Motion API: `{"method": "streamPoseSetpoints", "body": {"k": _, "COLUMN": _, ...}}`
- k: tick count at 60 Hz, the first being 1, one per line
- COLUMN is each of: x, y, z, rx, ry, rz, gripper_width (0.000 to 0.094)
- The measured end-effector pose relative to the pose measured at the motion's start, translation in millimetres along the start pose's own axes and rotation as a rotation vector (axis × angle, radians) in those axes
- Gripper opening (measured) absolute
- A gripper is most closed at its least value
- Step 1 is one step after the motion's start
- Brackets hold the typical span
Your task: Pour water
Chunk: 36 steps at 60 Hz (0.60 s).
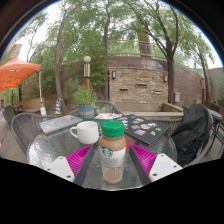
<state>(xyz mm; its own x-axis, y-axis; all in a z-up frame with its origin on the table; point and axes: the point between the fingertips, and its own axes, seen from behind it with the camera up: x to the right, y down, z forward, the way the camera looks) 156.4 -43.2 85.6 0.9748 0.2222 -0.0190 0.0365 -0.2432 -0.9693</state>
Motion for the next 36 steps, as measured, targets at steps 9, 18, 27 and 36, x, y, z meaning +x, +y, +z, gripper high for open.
{"method": "streamPoseSetpoints", "body": {"k": 9, "x": -4, "y": -19, "z": 33, "rx": 0.101, "ry": -0.001, "rz": -0.016, "gripper_width": 0.0671}}
{"method": "streamPoseSetpoints", "body": {"k": 18, "x": 2, "y": -18, "z": 43, "rx": 0.135, "ry": 0.009, "rz": 0.008, "gripper_width": 0.0462}}
{"method": "streamPoseSetpoints", "body": {"k": 27, "x": 1, "y": -18, "z": 48, "rx": 0.119, "ry": 0.001, "rz": 0.011, "gripper_width": 0.0394}}
{"method": "streamPoseSetpoints", "body": {"k": 36, "x": 8, "y": -24, "z": 70, "rx": 0.023, "ry": -0.029, "rz": -0.024, "gripper_width": 0.0327}}
